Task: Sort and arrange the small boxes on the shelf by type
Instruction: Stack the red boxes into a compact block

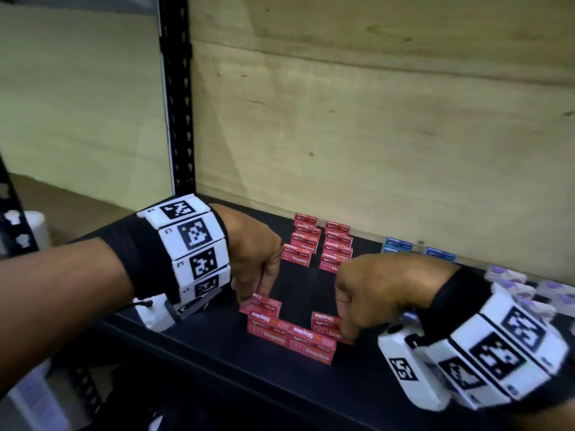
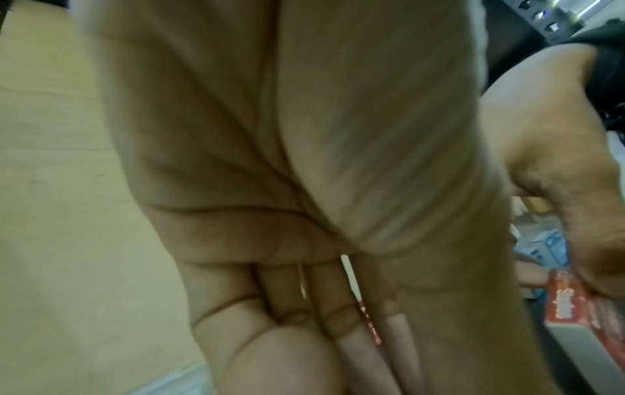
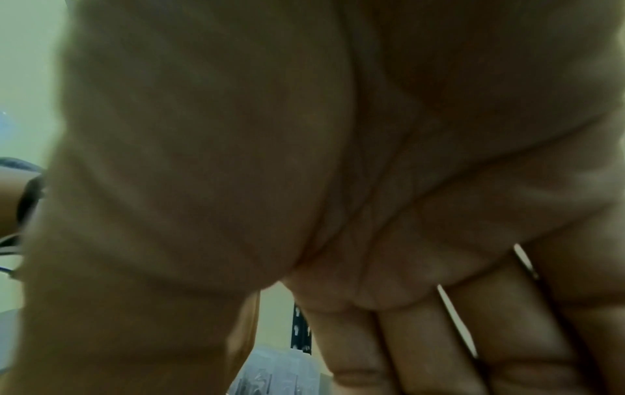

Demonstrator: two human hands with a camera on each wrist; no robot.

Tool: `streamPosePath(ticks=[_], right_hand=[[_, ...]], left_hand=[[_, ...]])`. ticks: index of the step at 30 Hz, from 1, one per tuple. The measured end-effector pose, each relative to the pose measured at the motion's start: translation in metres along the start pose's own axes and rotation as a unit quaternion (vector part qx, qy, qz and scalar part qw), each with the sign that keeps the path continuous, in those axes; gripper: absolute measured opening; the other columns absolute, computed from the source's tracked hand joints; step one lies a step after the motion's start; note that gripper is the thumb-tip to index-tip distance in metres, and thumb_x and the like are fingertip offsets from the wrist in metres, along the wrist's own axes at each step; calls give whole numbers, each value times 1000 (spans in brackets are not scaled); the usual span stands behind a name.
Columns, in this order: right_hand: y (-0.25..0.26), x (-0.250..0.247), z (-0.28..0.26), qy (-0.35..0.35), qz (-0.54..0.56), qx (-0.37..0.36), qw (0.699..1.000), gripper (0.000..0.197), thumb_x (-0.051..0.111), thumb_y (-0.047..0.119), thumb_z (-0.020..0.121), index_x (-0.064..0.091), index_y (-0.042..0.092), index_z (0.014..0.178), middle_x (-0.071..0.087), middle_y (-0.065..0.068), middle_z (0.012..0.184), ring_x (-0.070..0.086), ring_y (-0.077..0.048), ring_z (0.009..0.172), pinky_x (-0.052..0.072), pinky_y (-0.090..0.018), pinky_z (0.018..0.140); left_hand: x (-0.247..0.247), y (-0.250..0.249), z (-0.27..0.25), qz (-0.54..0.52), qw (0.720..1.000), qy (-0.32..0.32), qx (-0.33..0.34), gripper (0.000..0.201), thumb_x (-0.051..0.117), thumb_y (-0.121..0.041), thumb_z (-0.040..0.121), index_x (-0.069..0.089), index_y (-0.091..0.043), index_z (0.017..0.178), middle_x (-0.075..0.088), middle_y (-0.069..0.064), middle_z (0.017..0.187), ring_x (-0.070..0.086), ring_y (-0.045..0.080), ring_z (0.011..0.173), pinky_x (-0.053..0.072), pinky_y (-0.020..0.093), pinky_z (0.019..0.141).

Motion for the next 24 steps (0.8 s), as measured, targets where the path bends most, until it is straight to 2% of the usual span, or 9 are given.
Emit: streamPosePath(ticks=[4,9,12,15,18,20,24], right_hand=[[-1,6,-6,-7,18,-10,1000,25,79,41,78,73,25,96,70,10,90,66,-12,85,53,-27,70],[-1,14,-12,-5,34,-11,999,26,78,44,79,69,28,97,69,11,93,65,-11,89,55,-29,79],[-2,14,-16,-5,39,-12,999,27,78,45,78,68,30,97,68,12,92,64,-10,88,53,-28,77],[-4,14,-20,3,51,-4,999,38,83,48,71,62,35,100,64,14,96,62,-10,88,50,-27,73],[0,17,-20,14,48,-4,999,54,85,54,65,55,40,107,61,15,105,61,-11,94,53,-31,83],[6,20,-18,24,41,-12,999,55,83,57,65,55,40,110,63,14,105,64,-13,94,55,-35,87],[17,25,-15,23,23,-29,999,44,77,56,75,58,35,108,73,5,91,70,-16,88,53,-32,73]], left_hand=[[2,1,-7,4,1000,-8,-8,22,81,-16,77,76,-23,97,76,-9,90,70,8,90,54,36,93],[8,0,-13,5,1000,-20,-5,22,81,-16,77,75,-26,95,75,-11,87,69,6,86,56,37,90],[9,0,-17,8,1000,-20,-8,33,80,-16,78,71,-28,107,73,-12,97,67,5,91,55,33,91],[12,-1,-20,19,1000,-21,-12,50,82,-19,76,63,-33,120,67,-15,105,61,5,92,53,28,89],[16,-5,-23,27,999,-16,-8,55,85,-29,72,60,-39,120,62,-20,99,59,6,94,51,31,91],[18,-8,-23,32,999,-20,0,52,85,-33,72,61,-39,118,63,-19,104,59,7,98,51,34,94],[20,-13,-22,17,999,-31,17,48,82,-35,75,62,-36,118,66,-17,107,61,5,95,50,32,95]])
Point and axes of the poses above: each hand's wrist, its own z-axis towards the middle knuckle, its own x-axis out of the palm, y = z × x, the point moved 10 cm from there along z, towards the middle knuckle
